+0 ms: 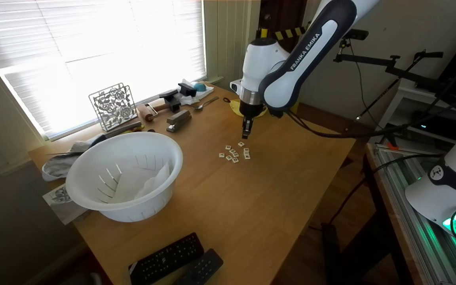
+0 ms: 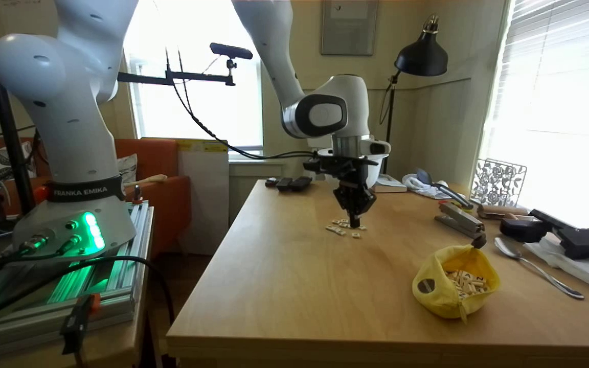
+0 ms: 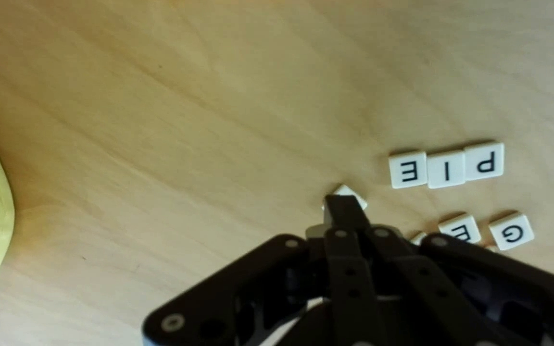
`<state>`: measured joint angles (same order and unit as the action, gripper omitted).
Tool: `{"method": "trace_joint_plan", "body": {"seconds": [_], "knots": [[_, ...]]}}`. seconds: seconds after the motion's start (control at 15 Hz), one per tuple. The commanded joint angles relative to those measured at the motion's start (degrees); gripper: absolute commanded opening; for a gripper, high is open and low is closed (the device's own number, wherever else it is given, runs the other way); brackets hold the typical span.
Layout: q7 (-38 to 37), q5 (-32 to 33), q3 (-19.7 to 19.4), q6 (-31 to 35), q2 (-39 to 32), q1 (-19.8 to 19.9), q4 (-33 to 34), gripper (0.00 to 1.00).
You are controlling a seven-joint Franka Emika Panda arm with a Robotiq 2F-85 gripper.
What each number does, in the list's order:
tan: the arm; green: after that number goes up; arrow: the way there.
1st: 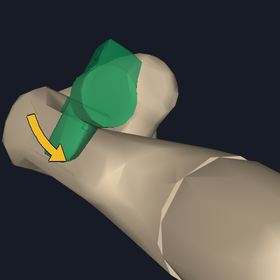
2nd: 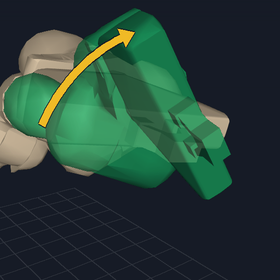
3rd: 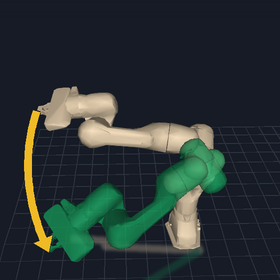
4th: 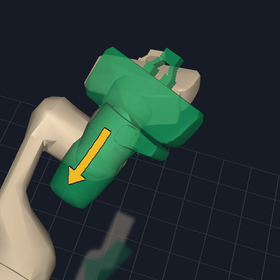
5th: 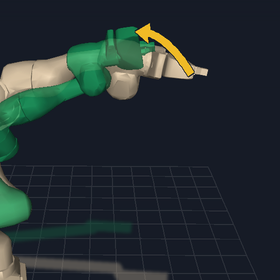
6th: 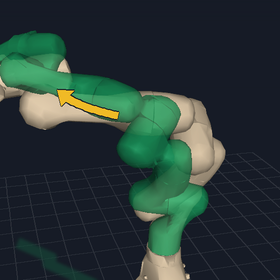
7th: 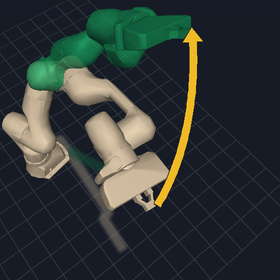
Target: Align the blocks on the table
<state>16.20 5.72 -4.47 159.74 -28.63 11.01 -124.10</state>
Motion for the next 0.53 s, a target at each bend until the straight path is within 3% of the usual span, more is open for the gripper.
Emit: {"method": "trace_joint_plan", "body": {"seconds": [0.0,0.47], "knots": [[0.79,-0.50,1.19,1.55,-3.10,1.51,2.54,0.00],[0.87,-0.67,2.24,1.28,-6.23,2.34,5.03,0.00]]}}
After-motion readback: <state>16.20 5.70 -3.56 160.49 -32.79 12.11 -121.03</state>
